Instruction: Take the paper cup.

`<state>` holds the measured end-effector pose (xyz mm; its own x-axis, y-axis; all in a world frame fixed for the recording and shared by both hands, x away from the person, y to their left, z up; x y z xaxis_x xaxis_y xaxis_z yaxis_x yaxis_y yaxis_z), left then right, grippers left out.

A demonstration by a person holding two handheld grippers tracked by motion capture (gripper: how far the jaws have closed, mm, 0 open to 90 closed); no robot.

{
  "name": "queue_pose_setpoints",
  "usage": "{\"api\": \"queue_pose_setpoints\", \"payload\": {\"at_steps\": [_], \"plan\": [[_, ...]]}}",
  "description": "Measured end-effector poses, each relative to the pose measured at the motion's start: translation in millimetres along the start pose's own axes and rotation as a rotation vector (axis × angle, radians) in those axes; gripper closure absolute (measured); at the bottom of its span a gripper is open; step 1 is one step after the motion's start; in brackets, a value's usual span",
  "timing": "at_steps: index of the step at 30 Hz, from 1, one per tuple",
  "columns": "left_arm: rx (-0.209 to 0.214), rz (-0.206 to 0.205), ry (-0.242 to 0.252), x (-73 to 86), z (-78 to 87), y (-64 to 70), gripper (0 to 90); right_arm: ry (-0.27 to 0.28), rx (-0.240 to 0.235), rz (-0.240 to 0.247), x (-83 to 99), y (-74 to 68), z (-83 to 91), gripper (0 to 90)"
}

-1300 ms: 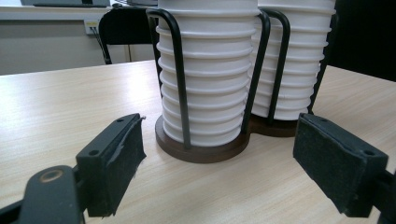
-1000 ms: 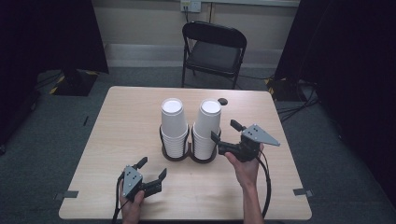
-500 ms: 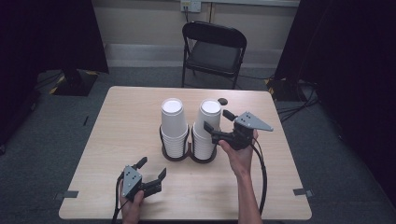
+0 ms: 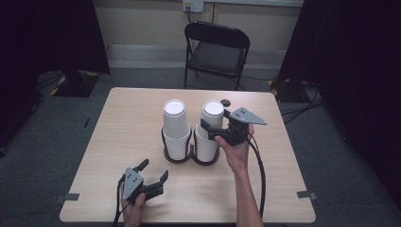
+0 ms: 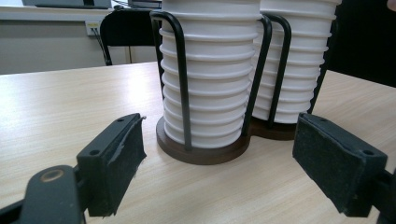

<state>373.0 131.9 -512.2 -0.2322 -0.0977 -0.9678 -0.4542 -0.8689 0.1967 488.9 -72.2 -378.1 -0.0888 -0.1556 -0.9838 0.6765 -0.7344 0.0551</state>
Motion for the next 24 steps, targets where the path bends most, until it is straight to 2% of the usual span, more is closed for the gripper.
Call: {"api": "queue_pose_setpoints", "payload": {"at_steps": [4,6,9,13,16,24], "plan": [[-0.001,0.009,0.003,-0.2,0.3,-0.3,16.3,-0.016,0.013,0.011,3.3,-0.4,-6.2,12.5],[0.001,0.007,0.004,-0.3,0.4,-0.5,16.3,-0.043,0.019,0.007,9.1,1.1,-10.5,12.6],[0.000,0.006,0.004,-0.3,0.3,-0.3,16.3,-0.048,0.009,-0.003,12.3,-0.3,-13.5,12.4],[-0.001,0.005,0.005,-0.3,0.5,-0.4,16.3,-0.074,0.021,0.003,19.4,-0.8,-19.4,11.1],[0.000,0.006,0.005,-0.3,0.4,-0.3,16.3,-0.085,0.036,0.007,23.6,-0.7,-20.7,12.3],[0.003,0.011,0.005,-0.5,0.7,-1.1,16.3,-0.109,0.039,0.001,30.2,-1.7,-23.7,11.2]]}}
Point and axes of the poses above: each handheld gripper's, and its own axes: z roughly backward along the jaws, x roughly out of its underside, y roughly to its right, the point moved 9 cm from there along -z, roughly forward along the jaws, and after that the axes turned 9 degrees about z, right-handed, at the moved point
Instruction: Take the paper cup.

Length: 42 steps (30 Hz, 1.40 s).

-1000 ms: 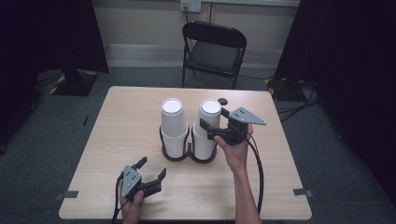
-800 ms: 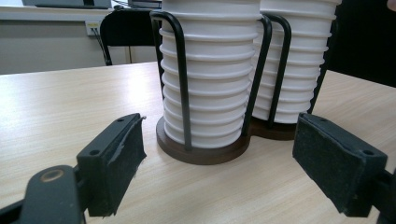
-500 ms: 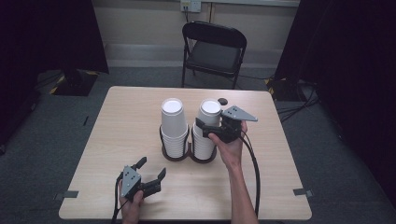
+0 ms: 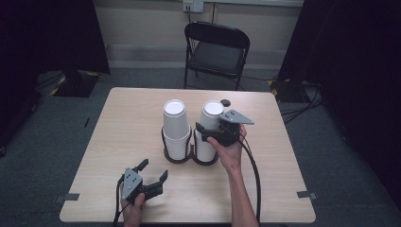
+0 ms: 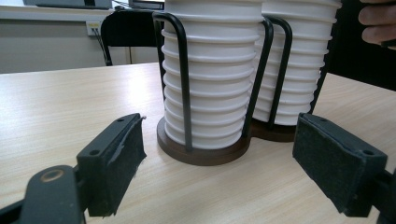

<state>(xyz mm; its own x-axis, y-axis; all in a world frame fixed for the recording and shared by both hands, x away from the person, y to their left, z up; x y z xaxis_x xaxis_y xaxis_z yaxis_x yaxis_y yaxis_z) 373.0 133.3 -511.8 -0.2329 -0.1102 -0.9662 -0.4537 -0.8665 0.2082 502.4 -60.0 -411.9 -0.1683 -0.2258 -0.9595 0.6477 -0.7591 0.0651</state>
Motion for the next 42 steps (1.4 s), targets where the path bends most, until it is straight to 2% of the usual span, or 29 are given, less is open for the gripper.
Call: {"api": "queue_pose_setpoints", "payload": {"at_steps": [4,9,19,26,42], "plan": [[0.001,0.000,0.001,-0.1,0.1,0.2,16.3,-0.006,-0.003,0.000,2.6,0.0,-1.0,10.3],[0.001,-0.002,0.001,0.0,0.1,0.3,16.3,-0.019,0.019,0.015,5.8,-0.8,-2.6,10.3],[-0.001,-0.004,0.000,0.1,-0.1,0.4,16.3,-0.007,0.001,-0.010,3.7,1.2,-1.7,12.0],[0.000,-0.003,0.001,0.0,-0.1,0.5,16.3,-0.016,0.004,0.022,1.4,1.6,-1.9,12.7],[0.000,-0.003,0.002,0.0,0.0,0.6,16.3,-0.021,0.005,0.029,1.0,1.6,-1.7,12.9]]}}
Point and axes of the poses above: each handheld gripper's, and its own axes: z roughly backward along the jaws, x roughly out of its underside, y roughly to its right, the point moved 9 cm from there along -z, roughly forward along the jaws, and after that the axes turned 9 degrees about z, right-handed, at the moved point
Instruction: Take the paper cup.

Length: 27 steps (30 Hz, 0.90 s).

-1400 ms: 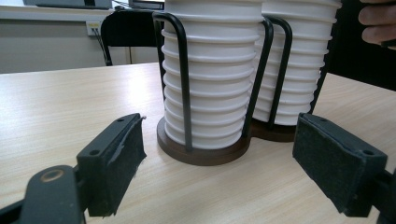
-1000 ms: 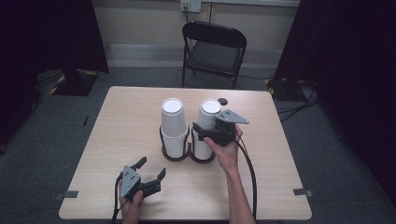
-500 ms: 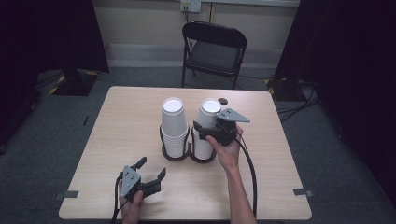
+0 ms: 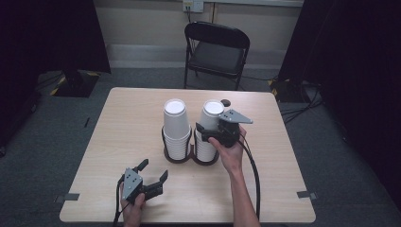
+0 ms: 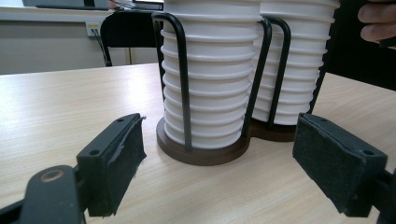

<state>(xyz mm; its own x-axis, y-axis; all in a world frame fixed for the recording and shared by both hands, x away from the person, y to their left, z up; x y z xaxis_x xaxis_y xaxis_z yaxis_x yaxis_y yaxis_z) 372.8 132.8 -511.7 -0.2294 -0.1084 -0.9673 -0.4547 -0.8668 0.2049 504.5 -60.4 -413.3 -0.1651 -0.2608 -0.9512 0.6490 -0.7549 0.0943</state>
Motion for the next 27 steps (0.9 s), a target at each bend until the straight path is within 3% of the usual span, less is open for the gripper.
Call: {"api": "queue_pose_setpoints", "payload": {"at_steps": [4,6,13,17,27], "plan": [[0.000,0.000,0.000,0.0,0.0,0.0,16.3,0.007,-0.005,0.001,-1.5,0.5,0.3,13.2],[0.000,-0.001,0.000,0.0,0.1,-0.1,16.3,0.041,0.003,-0.004,-8.8,1.8,4.3,13.2],[-0.001,-0.001,0.000,0.0,0.0,0.0,16.3,0.055,-0.001,0.000,-14.8,3.0,8.5,13.2],[0.020,-0.001,-0.011,0.5,-0.3,0.7,16.3,0.069,0.000,0.004,-19.6,3.5,10.5,13.2],[0.013,0.004,-0.007,0.3,-0.2,0.6,16.2,0.107,-0.004,0.003,-34.5,4.4,18.6,13.3]]}}
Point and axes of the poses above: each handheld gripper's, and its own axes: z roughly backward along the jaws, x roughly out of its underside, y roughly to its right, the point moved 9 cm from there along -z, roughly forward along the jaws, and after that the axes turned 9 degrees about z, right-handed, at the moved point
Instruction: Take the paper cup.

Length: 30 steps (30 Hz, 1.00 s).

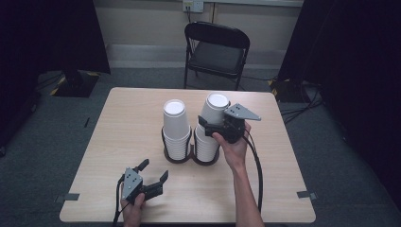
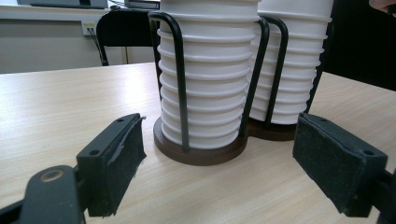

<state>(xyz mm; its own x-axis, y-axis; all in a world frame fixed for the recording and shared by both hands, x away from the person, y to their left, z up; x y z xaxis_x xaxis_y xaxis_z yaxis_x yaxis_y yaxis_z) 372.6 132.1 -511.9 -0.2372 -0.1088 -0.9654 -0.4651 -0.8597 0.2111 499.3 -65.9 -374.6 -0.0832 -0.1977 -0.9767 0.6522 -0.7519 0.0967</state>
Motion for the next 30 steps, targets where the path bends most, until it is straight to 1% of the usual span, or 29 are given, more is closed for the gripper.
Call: {"api": "queue_pose_setpoints", "payload": {"at_steps": [3,4,5,8,10,11,12,13,15,18,20,23,24,26,27,28,30], "plan": [[0.002,-0.003,-0.003,0.1,-0.1,0.0,16.1,0.019,0.000,0.002,-4.6,-0.3,1.9,13.4],[0.004,-0.002,-0.003,0.1,-0.1,0.1,16.0,0.026,-0.001,0.010,-5.9,-0.1,2.3,13.4],[0.006,-0.007,-0.005,0.2,-0.1,0.0,16.0,0.027,0.001,0.005,-6.8,0.0,3.1,13.4],[0.004,-0.002,-0.003,0.1,-0.1,0.1,16.0,0.035,0.000,0.003,-9.5,0.2,4.6,13.5],[0.001,0.002,-0.002,0.0,-0.1,-0.3,15.9,0.045,0.002,0.007,-12.8,0.1,5.5,13.5],[0.002,0.004,-0.002,0.1,-0.1,-0.3,15.9,0.058,-0.001,0.007,-17.4,-0.8,6.7,13.5],[0.002,0.004,-0.002,0.1,-0.1,-0.3,15.9,0.058,-0.001,0.007,-17.4,-0.8,6.7,13.5],[0.003,0.007,-0.001,0.0,-0.2,-0.3,15.9,0.062,-0.001,0.015,-19.2,-0.5,7.2,13.4],[0.001,0.007,0.000,-0.2,0.0,-0.8,16.0,0.070,-0.009,0.014,-23.4,-0.7,7.8,13.5],[-0.004,0.009,0.002,-0.2,0.1,-1.0,16.0,0.072,-0.003,0.036,-27.4,-0.2,8.0,13.5],[-0.004,0.007,0.003,-0.3,0.0,-0.9,16.0,0.070,-0.011,0.032,-29.5,0.0,8.7,13.5],[-0.004,-0.002,0.001,-0.2,0.1,-0.7,16.0,0.087,-0.018,0.032,-37.0,-0.4,12.3,13.6],[-0.004,-0.002,0.001,-0.2,0.1,-0.7,16.0,0.087,-0.018,0.032,-37.0,-0.4,12.3,13.6],[-0.004,-0.002,0.001,-0.2,0.1,-0.6,16.0,0.095,-0.019,0.028,-40.4,0.1,13.6,13.6],[-0.004,-0.002,0.001,-0.2,0.1,-0.6,16.0,0.107,-0.019,0.021,-42.6,1.0,15.4,13.6],[-0.004,-0.002,0.001,-0.2,0.1,-0.6,16.0,0.111,-0.019,0.012,-43.1,1.8,16.4,13.7],[-0.004,-0.003,0.000,-0.1,0.1,-0.6,16.0,0.114,-0.021,0.012,-43.4,2.4,17.3,13.6]]}}
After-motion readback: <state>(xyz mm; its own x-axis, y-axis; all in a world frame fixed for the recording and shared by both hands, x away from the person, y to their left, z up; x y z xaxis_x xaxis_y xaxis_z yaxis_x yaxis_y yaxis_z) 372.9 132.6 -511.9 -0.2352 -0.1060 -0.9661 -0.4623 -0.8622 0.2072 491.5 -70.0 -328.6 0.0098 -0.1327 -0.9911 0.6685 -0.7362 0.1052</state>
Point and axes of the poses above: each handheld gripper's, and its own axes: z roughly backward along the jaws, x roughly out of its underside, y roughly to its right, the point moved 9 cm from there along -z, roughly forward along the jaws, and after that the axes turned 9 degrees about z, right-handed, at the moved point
